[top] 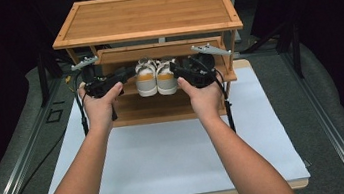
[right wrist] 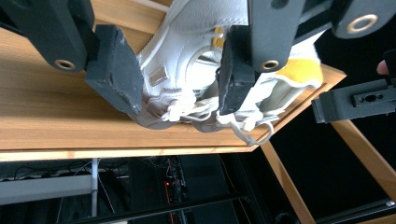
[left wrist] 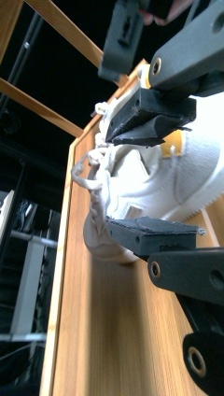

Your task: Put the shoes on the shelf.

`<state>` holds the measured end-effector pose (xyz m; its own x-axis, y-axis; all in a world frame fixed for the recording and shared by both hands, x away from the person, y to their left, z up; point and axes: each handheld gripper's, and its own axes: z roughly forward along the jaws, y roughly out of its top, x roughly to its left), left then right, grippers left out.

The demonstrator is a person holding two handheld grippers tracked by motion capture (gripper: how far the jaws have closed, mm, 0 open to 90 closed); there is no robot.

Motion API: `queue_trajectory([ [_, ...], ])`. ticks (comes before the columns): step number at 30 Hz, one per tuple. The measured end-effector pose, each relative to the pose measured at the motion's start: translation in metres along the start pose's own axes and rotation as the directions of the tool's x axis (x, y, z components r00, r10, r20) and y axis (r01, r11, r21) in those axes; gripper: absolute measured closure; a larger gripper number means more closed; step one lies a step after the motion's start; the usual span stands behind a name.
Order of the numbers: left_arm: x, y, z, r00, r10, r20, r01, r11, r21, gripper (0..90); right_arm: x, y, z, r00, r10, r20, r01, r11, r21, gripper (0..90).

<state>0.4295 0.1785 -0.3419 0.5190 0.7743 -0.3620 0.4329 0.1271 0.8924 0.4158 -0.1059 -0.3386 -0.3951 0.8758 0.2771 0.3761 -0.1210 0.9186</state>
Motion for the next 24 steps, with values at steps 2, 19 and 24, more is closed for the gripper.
queue_trajectory([
  [2, 0.001, -0.002, -0.005, 1.0000, 0.006, 0.000, -0.006, 0.9999, -0.009, 55.3, 0.001, 0.000, -0.005, 0.9999, -0.013, -0.005, 0.013, 1.000, 0.012, 51.6],
  [19, -0.006, -0.020, -0.013, 0.9988, 0.041, 0.027, -0.042, 0.9986, 0.033, 75.3, 0.002, -0.019, -0.023, 0.9982, -0.043, -0.041, 0.045, 0.998, 0.044, 73.9],
  [24, -0.007, -0.024, -0.012, 0.9989, 0.042, 0.023, -0.043, 0.9979, 0.049, 80.4, 0.002, -0.026, -0.021, 0.9983, -0.043, -0.038, 0.045, 0.997, 0.061, 79.8],
])
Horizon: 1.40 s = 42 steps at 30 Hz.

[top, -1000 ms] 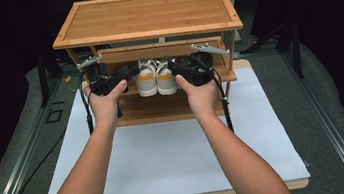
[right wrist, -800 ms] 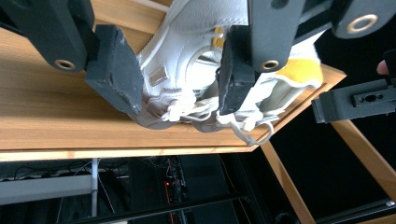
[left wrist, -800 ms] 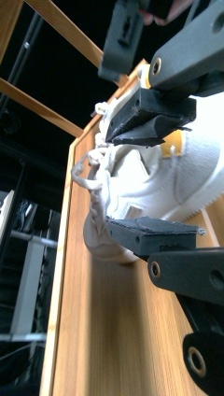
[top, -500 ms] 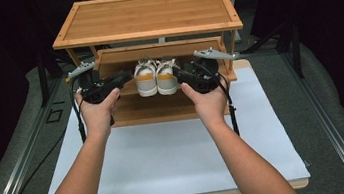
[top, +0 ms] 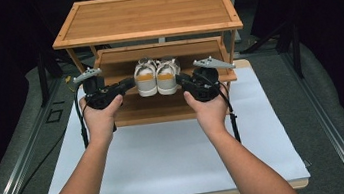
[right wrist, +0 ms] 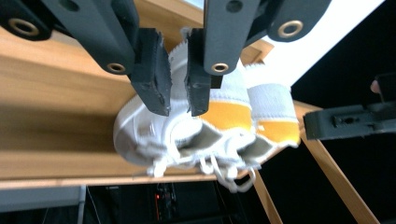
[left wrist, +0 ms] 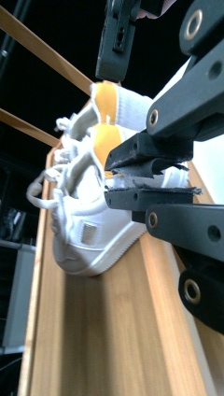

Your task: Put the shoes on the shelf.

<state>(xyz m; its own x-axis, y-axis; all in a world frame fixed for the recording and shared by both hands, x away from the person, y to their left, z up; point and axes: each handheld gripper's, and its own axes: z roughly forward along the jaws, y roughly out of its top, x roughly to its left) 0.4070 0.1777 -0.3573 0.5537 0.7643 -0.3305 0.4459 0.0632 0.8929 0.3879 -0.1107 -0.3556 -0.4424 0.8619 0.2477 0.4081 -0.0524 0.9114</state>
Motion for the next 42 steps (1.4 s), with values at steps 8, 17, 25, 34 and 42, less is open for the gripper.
queue_trajectory([
  [8, 0.009, -0.009, 0.008, 0.9994, -0.005, -0.035, 0.006, 0.9996, 0.029, 84.7, -0.009, -0.010, 0.008, 0.9991, 0.040, 0.012, -0.040, 0.999, 0.010, 83.5],
  [17, 0.008, -0.011, 0.018, 0.9992, -0.021, -0.034, 0.021, 0.9994, 0.026, 87.9, -0.013, -0.012, 0.018, 0.9977, 0.066, 0.015, -0.067, 0.997, 0.032, 87.1],
  [25, 0.009, -0.010, 0.019, 0.9994, -0.029, -0.020, 0.030, 0.9989, 0.035, 89.5, -0.010, -0.011, 0.020, 0.9979, 0.064, 0.016, -0.064, 0.998, 0.029, 90.0],
  [34, 0.010, -0.003, 0.026, 0.9993, -0.015, -0.035, 0.017, 0.9984, 0.054, 89.6, -0.011, -0.005, 0.027, 0.9975, 0.037, 0.060, -0.040, 0.998, 0.040, 90.0],
  [42, 0.016, 0.000, 0.039, 0.9987, -0.043, -0.028, 0.044, 0.9983, 0.039, 89.7, -0.018, 0.001, 0.036, 0.9964, 0.054, 0.066, -0.057, 0.997, 0.045, 90.0],
])
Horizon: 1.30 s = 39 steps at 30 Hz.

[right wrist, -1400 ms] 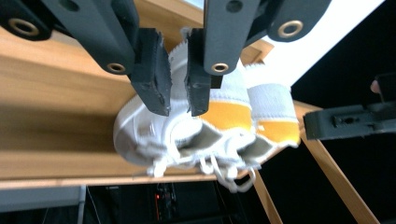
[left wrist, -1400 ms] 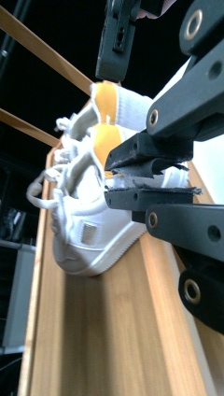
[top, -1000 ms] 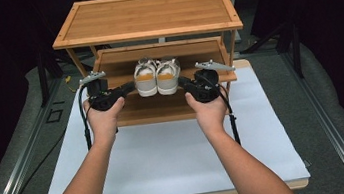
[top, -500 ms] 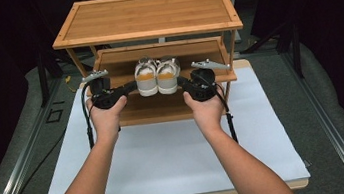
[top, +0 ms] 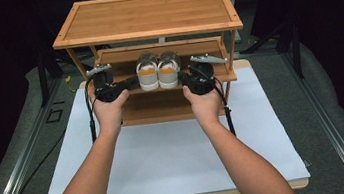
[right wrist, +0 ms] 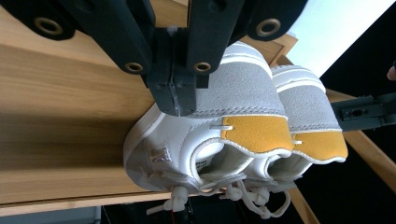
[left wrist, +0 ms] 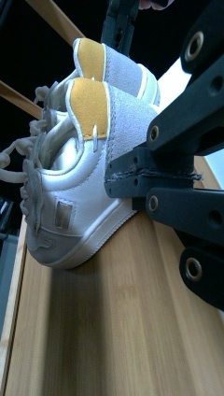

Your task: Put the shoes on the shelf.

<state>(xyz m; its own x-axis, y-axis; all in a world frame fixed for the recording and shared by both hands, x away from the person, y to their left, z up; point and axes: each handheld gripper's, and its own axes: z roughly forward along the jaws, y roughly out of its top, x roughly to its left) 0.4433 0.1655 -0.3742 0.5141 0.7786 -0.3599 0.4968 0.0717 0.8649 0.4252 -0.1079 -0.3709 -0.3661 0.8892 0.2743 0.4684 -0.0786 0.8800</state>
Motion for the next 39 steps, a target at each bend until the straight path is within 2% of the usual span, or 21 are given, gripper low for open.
queue_trajectory([
  [2, 0.000, 0.003, 0.005, 0.9999, 0.013, -0.012, -0.013, 0.9999, 0.003, 89.7, -0.002, 0.002, 0.003, 1.0000, 0.008, 0.004, -0.008, 1.000, -0.004, 90.0],
  [3, 0.000, 0.004, 0.006, 0.9998, 0.016, -0.016, -0.015, 0.9998, 0.009, 89.6, -0.003, 0.003, 0.003, 1.0000, 0.006, 0.006, -0.006, 1.000, 0.013, 90.0],
  [6, 0.001, 0.006, 0.009, 0.9995, 0.017, -0.025, -0.017, 0.9998, 0.010, 89.6, -0.004, 0.004, 0.007, 0.9998, 0.012, 0.013, -0.012, 1.000, 0.000, 90.0],
  [9, 0.001, 0.007, 0.012, 0.9992, 0.016, -0.036, -0.016, 0.9999, 0.006, 89.7, -0.005, 0.005, 0.009, 0.9999, 0.014, 0.007, -0.014, 1.000, 0.010, 90.0],
  [10, 0.002, 0.007, 0.013, 0.9991, 0.015, -0.039, -0.015, 0.9999, 0.004, 89.7, -0.005, 0.006, 0.010, 0.9997, 0.016, 0.020, -0.016, 1.000, 0.003, 90.0],
  [16, 0.006, 0.008, 0.018, 0.9994, -0.019, -0.028, 0.019, 0.9998, -0.009, 89.7, -0.006, 0.009, 0.015, 0.9994, 0.013, 0.032, -0.014, 1.000, 0.010, 90.0],
  [17, 0.007, 0.008, 0.019, 0.9993, -0.024, -0.028, 0.024, 0.9996, -0.012, 89.6, -0.006, 0.009, 0.017, 0.9989, 0.014, 0.044, -0.014, 1.000, -0.003, 90.0],
  [22, 0.007, 0.010, 0.023, 0.9991, -0.009, -0.043, 0.008, 0.9999, -0.009, 89.7, -0.007, 0.009, 0.020, 0.9990, 0.024, 0.039, -0.024, 1.000, 0.002, 90.0],
  [25, 0.008, 0.012, 0.025, 0.9988, -0.008, -0.048, 0.008, 1.0000, -0.001, 89.7, -0.007, 0.009, 0.024, 0.9983, 0.031, 0.050, -0.030, 0.999, -0.026, 90.0],
  [28, 0.008, 0.013, 0.027, 0.9984, -0.005, -0.057, 0.006, 1.0000, 0.003, 89.7, -0.008, 0.010, 0.025, 0.9982, 0.033, 0.050, -0.032, 0.999, -0.014, 90.0],
  [30, 0.009, 0.014, 0.029, 0.9980, -0.004, -0.063, 0.005, 1.0000, 0.007, 89.7, -0.007, 0.011, 0.026, 0.9968, 0.025, 0.076, -0.024, 1.000, -0.010, 90.0],
  [31, 0.009, 0.014, 0.029, 0.9980, -0.004, -0.063, 0.005, 1.0000, 0.007, 89.7, -0.008, 0.011, 0.027, 0.9976, 0.024, 0.065, -0.023, 1.000, -0.015, 90.0],
  [36, 0.011, 0.013, 0.032, 0.9981, -0.008, -0.060, 0.008, 1.0000, 0.002, 89.7, -0.007, 0.011, 0.030, 0.9963, 0.024, 0.083, -0.023, 1.000, -0.014, 90.0],
  [38, 0.011, 0.014, 0.032, 0.9980, -0.010, -0.063, 0.010, 0.9999, 0.002, 89.7, -0.008, 0.011, 0.030, 0.9971, 0.021, 0.073, -0.021, 1.000, 0.000, 90.0],
  [39, 0.011, 0.014, 0.032, 0.9980, -0.011, -0.063, 0.011, 0.9999, 0.000, 89.7, -0.008, 0.011, 0.031, 0.9951, 0.023, 0.097, -0.022, 1.000, -0.009, 90.0],
])
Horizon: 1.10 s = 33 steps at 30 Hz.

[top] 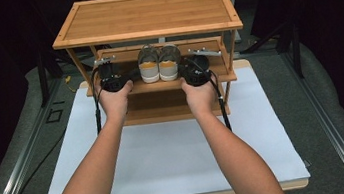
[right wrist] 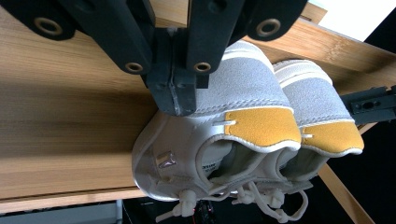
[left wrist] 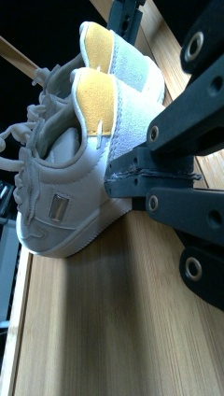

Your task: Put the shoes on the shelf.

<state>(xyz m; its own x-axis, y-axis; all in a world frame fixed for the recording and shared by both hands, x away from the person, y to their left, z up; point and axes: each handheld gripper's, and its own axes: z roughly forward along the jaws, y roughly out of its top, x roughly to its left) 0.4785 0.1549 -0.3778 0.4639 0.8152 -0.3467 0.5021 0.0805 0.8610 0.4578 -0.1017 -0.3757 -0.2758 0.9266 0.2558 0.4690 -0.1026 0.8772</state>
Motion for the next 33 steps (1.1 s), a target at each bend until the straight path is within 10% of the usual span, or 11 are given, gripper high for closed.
queue_trajectory([
  [25, 0.001, -0.012, -0.008, 0.9995, -0.003, 0.032, 0.003, 1.0000, 0.006, 85.7, -0.005, -0.002, -0.011, 0.9989, -0.006, -0.047, 0.005, 1.000, -0.021, 82.9],
  [33, 0.000, -0.017, -0.028, 0.9992, 0.008, 0.039, -0.006, 0.9994, -0.034, 67.9, -0.010, -0.008, -0.031, 0.9971, -0.018, -0.074, 0.016, 0.999, -0.035, 66.5],
])
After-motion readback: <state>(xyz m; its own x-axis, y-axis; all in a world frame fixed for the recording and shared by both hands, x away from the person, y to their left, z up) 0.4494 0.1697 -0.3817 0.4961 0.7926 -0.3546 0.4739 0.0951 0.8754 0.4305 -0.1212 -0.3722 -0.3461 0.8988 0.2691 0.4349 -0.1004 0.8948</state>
